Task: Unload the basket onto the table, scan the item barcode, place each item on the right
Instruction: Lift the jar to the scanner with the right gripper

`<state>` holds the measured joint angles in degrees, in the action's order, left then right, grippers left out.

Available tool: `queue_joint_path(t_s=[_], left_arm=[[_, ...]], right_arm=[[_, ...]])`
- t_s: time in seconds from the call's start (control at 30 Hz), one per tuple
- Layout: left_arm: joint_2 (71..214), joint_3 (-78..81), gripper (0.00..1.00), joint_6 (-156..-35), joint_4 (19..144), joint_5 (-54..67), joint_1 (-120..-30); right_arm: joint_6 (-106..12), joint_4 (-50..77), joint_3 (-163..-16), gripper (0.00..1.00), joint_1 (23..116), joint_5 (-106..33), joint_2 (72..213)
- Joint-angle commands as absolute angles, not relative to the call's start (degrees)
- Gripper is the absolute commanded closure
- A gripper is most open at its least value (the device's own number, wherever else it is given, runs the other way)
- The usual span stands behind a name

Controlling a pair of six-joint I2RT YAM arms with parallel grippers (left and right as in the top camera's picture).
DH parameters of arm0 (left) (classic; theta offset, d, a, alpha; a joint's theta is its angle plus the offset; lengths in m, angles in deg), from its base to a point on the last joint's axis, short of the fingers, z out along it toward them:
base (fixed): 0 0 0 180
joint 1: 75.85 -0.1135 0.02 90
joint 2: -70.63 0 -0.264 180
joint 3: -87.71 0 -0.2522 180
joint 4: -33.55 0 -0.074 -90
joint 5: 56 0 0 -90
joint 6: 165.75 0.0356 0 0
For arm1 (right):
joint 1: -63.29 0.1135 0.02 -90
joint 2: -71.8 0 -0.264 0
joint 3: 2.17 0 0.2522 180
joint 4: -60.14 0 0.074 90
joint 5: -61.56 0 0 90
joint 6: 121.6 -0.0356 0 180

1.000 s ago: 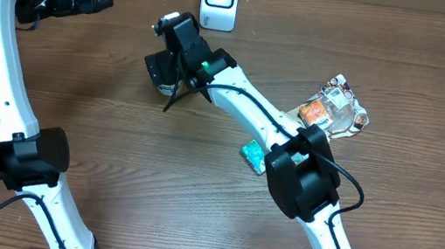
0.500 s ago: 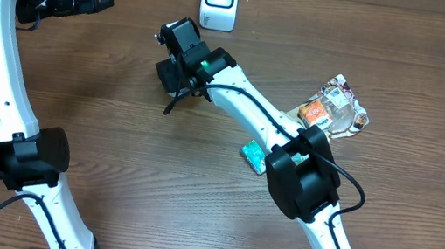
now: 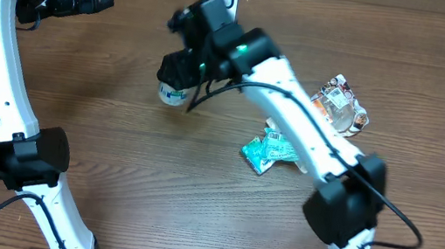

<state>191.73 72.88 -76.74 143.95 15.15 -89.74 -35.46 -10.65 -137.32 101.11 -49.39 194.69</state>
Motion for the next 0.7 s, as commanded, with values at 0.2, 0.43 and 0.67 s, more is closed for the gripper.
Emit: queue_joint_path(t_s=[0.2,0.43,0.67], left_arm=[[191.7,72.9,0.01,-76.6,144.0,15.1,-89.7],[191.7,72.9,0.00,-76.6,144.0,15.1,-89.7],[191.7,72.9,0.00,-76.6,144.0,15.1,-89.7]], right_arm=[[-21.9,-14.8,-137.9,0.48,90.2,-96.4,192.0],[-21.7,-14.3,-138.0,0.49,83.6,-112.1,191.9],[-22.1,-13.3,-138.0,0.49,81.9,-110.0,191.7]])
